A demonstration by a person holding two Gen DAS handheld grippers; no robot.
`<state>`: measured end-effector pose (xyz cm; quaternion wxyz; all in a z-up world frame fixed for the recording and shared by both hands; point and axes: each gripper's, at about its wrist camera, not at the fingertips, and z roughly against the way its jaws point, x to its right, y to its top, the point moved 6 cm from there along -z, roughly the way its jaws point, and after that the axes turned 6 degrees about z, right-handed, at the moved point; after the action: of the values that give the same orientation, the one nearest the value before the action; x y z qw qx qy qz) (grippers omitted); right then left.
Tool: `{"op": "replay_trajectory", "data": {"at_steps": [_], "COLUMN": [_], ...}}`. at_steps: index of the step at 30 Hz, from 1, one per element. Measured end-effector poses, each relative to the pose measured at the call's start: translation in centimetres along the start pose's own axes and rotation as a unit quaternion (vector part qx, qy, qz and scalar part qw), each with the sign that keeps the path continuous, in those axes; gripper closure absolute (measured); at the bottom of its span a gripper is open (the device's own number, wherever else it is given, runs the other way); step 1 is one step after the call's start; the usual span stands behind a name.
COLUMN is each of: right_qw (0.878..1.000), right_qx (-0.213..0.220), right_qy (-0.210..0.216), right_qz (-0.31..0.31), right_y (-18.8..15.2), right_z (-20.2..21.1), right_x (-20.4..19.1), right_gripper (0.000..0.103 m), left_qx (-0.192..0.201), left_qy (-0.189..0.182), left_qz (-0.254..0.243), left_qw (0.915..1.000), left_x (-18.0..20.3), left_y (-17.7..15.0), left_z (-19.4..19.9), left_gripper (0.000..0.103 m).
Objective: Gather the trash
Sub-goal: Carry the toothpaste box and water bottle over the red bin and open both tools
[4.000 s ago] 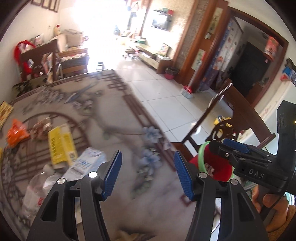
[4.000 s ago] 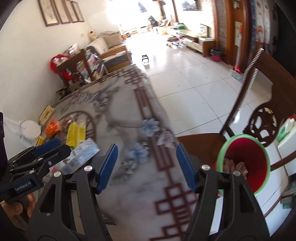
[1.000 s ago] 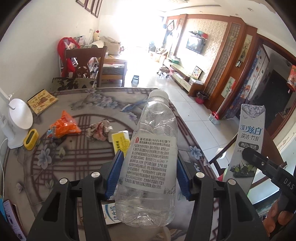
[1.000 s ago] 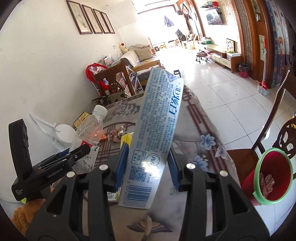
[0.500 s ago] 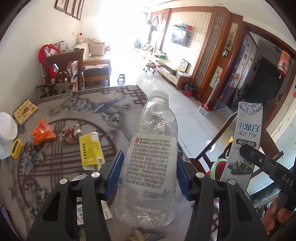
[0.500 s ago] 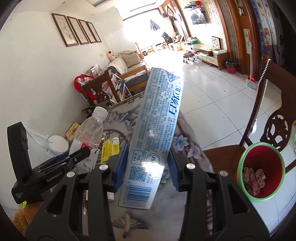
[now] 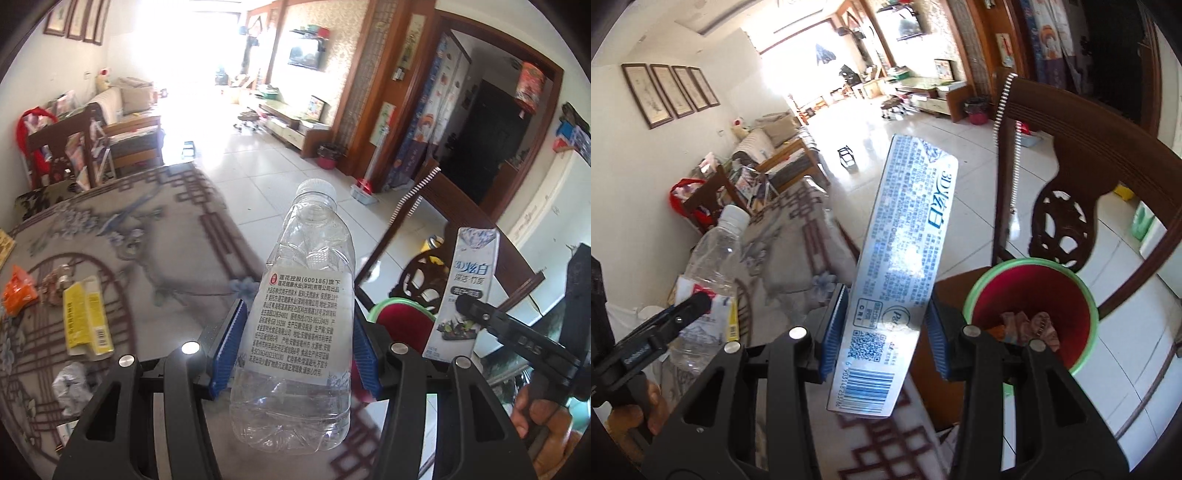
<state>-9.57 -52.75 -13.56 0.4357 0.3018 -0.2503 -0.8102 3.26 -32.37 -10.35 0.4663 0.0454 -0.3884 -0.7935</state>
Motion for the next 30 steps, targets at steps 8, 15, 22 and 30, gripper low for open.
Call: {"op": "replay_trajectory", "data": {"at_steps": [8,15,22,30], "right_qw": [0.996,0.988,0.983,0.982], "right_qx": [-0.041,-0.04,-0.029,-0.016], "right_qy": [-0.077,-0.14,-0.158,-0.164], "right_qz": [-0.031,-0.051,-0.093,-0.098], "right_y": [-0.5,-0.4,-1.8,-2.1], "right_z": [-3.1,-3.2,0.0,2.4], "right_x": [10.0,16.0,18.7,17.8], "right_gripper": [0.062,0.038,0.037,0.037], "left_qx": [-0.048,-0.08,-0.099,-0.087], "left_qy": [-0.059,-0.095,-0.131,-0.143], "left_qz": [-0.05,-0.091,-0.131,-0.128], "left_qw": [0.9958,0.988,0.9776,0.9776], "left_x": [7.8,13.6,19.2,19.6], "left_y": [-1.6,-2.9,-3.9,-3.1], "left_z": [-5.5,-10.0,-13.4,-12.3], "left_gripper": [0.051,0.052,0.048,0.034]}}
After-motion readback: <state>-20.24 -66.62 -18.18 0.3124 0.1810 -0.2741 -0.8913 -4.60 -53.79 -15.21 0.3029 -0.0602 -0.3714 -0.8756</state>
